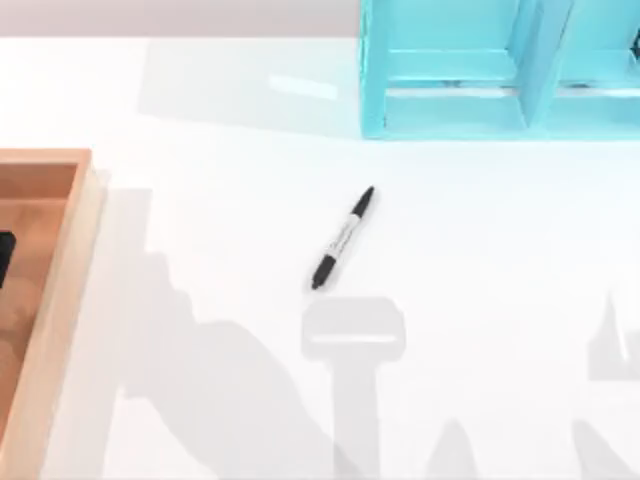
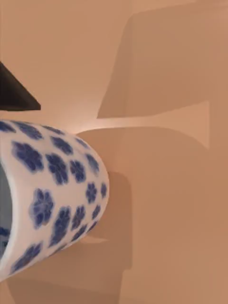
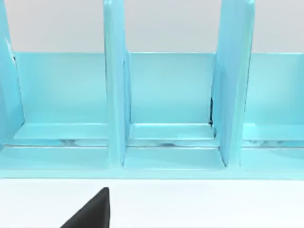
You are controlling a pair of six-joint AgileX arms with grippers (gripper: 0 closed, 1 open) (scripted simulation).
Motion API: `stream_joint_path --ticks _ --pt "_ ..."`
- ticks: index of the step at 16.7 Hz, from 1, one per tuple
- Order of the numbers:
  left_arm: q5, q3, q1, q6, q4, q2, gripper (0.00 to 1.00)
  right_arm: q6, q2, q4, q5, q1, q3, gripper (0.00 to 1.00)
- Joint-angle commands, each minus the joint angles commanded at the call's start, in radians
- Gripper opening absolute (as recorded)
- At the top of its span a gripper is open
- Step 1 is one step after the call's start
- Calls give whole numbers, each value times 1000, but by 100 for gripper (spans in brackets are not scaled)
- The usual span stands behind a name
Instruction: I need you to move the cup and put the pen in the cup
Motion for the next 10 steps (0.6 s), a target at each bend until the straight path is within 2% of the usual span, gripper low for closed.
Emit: stream_joint_path --ticks 10 --pt "0 0 0 0 0 0 17 0 0 0 0 0 0 100"
